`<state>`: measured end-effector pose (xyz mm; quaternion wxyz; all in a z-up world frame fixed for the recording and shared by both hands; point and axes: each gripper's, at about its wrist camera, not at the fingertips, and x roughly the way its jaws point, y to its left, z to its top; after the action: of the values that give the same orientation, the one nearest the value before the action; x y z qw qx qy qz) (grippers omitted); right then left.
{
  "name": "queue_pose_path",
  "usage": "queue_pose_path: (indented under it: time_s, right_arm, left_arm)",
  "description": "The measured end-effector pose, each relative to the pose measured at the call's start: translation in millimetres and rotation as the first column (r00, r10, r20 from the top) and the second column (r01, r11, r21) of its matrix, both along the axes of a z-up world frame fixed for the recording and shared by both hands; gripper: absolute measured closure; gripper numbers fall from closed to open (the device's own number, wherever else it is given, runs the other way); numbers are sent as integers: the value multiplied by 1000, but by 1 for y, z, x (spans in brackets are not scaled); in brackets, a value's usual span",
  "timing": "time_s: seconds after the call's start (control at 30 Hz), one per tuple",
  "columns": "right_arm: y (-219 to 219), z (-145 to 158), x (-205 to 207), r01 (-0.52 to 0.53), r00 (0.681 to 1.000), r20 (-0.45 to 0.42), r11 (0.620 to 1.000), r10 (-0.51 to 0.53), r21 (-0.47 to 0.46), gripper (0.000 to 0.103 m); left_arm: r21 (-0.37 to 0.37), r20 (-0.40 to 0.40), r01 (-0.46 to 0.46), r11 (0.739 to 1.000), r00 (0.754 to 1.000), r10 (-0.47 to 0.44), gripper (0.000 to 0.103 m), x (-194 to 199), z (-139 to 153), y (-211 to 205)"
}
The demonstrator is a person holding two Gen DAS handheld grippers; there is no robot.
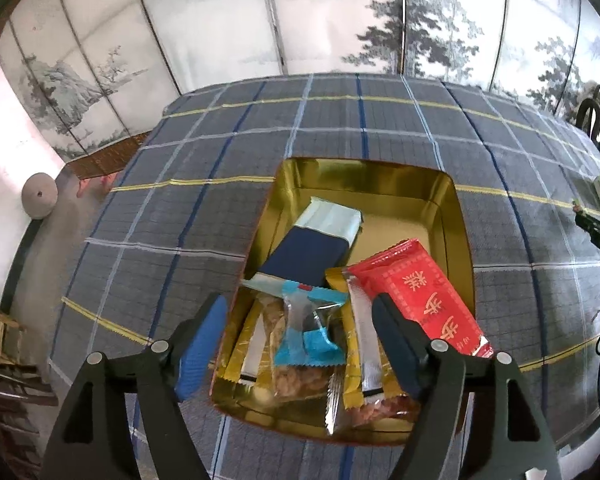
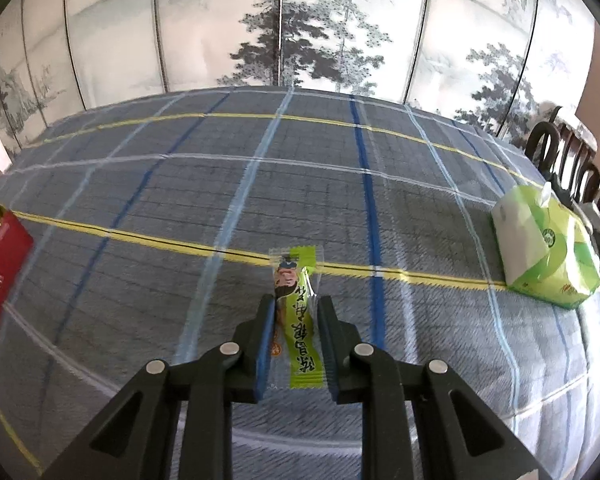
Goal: Organize snacks
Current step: 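Carry the green snack stick into the gold tin and open the right gripper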
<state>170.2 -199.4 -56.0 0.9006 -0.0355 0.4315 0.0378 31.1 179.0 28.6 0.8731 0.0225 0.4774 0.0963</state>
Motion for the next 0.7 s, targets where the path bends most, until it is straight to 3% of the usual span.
queue_pose_path:
  time_s: [0.33, 0.7]
  right_arm:
    - [77, 42, -31, -164, 986, 32, 982, 161, 98, 82]
    - [190, 68, -75, -372, 928, 49, 912, 369, 172, 82]
  left_arm:
    - [-30, 44, -63, 998, 997, 64, 25, -24, 14, 18]
    - [-46, 37, -97, 994, 994, 99, 17, -51, 11, 39]
